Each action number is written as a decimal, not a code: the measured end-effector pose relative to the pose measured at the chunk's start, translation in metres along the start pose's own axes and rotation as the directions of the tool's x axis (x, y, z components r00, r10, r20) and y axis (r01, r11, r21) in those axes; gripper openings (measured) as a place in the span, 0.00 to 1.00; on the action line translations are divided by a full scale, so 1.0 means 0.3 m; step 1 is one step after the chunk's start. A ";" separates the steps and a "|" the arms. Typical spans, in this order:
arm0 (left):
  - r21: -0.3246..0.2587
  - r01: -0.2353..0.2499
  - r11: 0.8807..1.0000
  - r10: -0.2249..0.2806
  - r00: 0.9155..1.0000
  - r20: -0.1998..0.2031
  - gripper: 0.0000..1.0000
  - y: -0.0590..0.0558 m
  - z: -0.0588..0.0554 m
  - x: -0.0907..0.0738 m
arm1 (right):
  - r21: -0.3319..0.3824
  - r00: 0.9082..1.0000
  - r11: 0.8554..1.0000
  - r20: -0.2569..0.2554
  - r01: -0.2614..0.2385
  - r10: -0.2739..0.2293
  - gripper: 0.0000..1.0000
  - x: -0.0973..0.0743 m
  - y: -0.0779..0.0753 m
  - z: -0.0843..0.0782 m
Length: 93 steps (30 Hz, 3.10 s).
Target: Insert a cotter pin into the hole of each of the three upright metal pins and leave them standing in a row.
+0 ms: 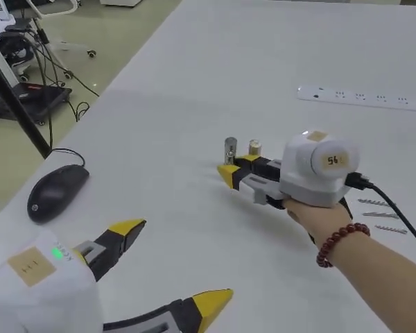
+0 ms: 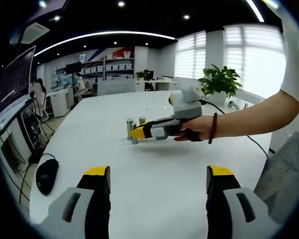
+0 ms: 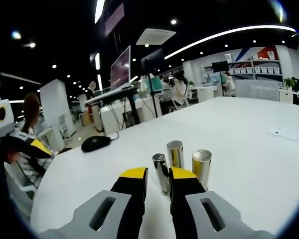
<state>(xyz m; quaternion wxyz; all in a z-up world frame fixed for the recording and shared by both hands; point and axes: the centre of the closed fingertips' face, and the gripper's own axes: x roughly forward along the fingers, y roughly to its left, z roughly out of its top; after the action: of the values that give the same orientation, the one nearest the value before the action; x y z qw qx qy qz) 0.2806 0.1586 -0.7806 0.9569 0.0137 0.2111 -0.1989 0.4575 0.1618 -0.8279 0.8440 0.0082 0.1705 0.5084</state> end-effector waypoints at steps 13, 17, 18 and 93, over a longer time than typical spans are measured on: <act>0.004 -0.004 1.000 0.004 1.000 -0.001 0.78 0.004 -0.001 -0.011 | 0.001 1.000 1.000 -0.015 0.016 -0.016 0.13 0.001 -0.007 -0.005; 0.007 -0.003 1.000 0.003 1.000 0.002 0.78 0.002 0.004 -0.015 | -0.021 1.000 1.000 -0.022 0.018 -0.018 0.12 -0.005 0.002 -0.004; 0.009 -0.003 1.000 0.003 1.000 0.001 0.78 0.001 0.005 -0.016 | -0.024 1.000 1.000 -0.021 0.020 -0.020 0.12 -0.008 0.004 -0.003; 0.109 0.074 0.991 -0.081 0.995 0.057 0.77 -0.155 0.096 -0.069 | -0.129 0.977 0.979 -0.128 0.156 -0.173 0.11 -0.522 0.055 -0.164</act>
<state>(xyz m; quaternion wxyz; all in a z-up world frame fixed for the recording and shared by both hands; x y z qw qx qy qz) 0.2568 0.1204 -0.7431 0.9524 0.0503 0.1709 -0.2473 0.3623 0.0272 -0.8273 0.8683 -0.0914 0.1984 0.4453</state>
